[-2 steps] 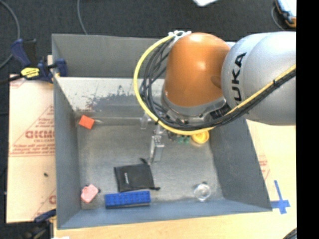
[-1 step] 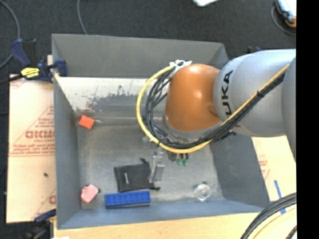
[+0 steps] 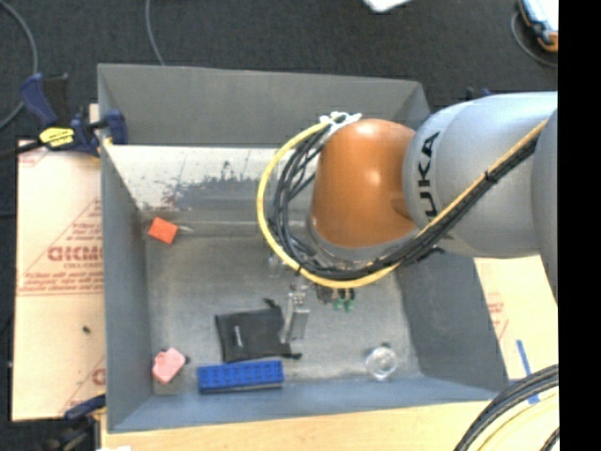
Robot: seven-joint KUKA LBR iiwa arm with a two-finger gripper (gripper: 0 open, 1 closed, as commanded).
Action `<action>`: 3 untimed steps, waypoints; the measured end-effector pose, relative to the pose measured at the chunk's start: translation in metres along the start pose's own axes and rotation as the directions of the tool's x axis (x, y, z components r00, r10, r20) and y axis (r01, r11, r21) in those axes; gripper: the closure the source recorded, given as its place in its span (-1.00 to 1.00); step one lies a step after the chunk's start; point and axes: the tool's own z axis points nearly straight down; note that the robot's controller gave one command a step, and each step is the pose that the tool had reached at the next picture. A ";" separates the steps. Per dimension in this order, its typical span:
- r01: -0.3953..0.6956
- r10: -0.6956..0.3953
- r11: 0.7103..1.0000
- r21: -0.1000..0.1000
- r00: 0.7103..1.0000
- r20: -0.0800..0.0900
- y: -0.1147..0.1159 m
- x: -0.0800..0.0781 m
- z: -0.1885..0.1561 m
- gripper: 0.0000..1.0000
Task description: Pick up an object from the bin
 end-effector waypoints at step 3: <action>0.292 -0.292 0.956 0.000 0.956 -0.003 0.001 0.002 0.101 1.00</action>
Offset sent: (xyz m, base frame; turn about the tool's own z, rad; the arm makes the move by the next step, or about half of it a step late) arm 0.0087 -0.0007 -0.0912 -0.1269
